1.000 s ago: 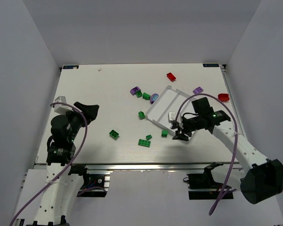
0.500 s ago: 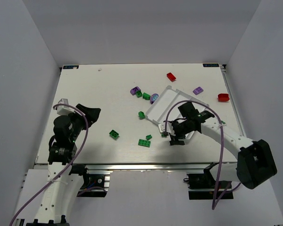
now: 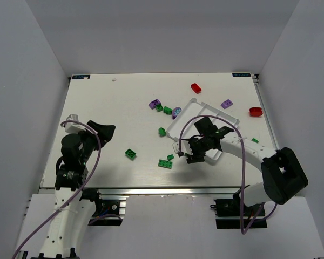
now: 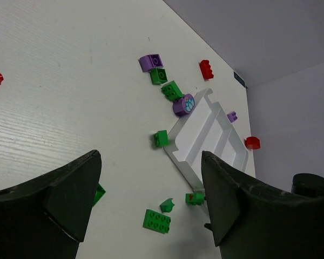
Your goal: Sort the legos into containers by color
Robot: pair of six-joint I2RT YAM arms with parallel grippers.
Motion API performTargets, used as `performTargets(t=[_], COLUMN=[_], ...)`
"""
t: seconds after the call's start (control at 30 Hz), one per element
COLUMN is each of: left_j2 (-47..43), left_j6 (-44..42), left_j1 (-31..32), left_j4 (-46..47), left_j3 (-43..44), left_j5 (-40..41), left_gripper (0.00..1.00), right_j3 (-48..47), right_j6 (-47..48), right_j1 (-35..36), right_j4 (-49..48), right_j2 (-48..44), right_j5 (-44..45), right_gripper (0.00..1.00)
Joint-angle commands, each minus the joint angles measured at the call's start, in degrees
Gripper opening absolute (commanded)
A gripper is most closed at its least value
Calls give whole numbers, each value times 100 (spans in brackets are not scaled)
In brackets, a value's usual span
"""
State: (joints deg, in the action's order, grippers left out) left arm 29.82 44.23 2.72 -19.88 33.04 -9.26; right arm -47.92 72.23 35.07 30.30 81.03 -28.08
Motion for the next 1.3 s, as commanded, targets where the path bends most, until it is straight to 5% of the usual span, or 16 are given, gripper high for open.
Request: performTargets(t=[0.0, 0.53, 0.67, 0.8, 0.87, 1.03, 1.27], left_j2=[-108, -267, -293, -319, -319, 154, 603], left_j6=[16, 68, 77, 139, 182, 596, 491], left_j1=[-17, -26, -17, -17, -17, -17, -8], left_j4=[-113, -244, -280, -245, -157, 467, 555], left_j3=[-52, -61, -43, -96, -148, -447, -324], left_j5=[-41, -6, -15, -76, -181, -884, -1070], left_gripper=[84, 84, 84, 84, 84, 83, 82], right_j3=[-121, -60, -24, -59, -278, -403, -86], right_j6=[-94, -156, -191, -437, -962, -3396, -4427], right_j1=[79, 184, 220, 246, 237, -578, -1966], right_j4=[-428, -789, -824, -650, -465, -806, -1044], right_j2=[96, 615, 729, 458, -41, -1255, -1485], right_j5=[275, 821, 813, 419, -125, -374, 91], right_gripper=[66, 53, 38, 10, 0, 0, 0])
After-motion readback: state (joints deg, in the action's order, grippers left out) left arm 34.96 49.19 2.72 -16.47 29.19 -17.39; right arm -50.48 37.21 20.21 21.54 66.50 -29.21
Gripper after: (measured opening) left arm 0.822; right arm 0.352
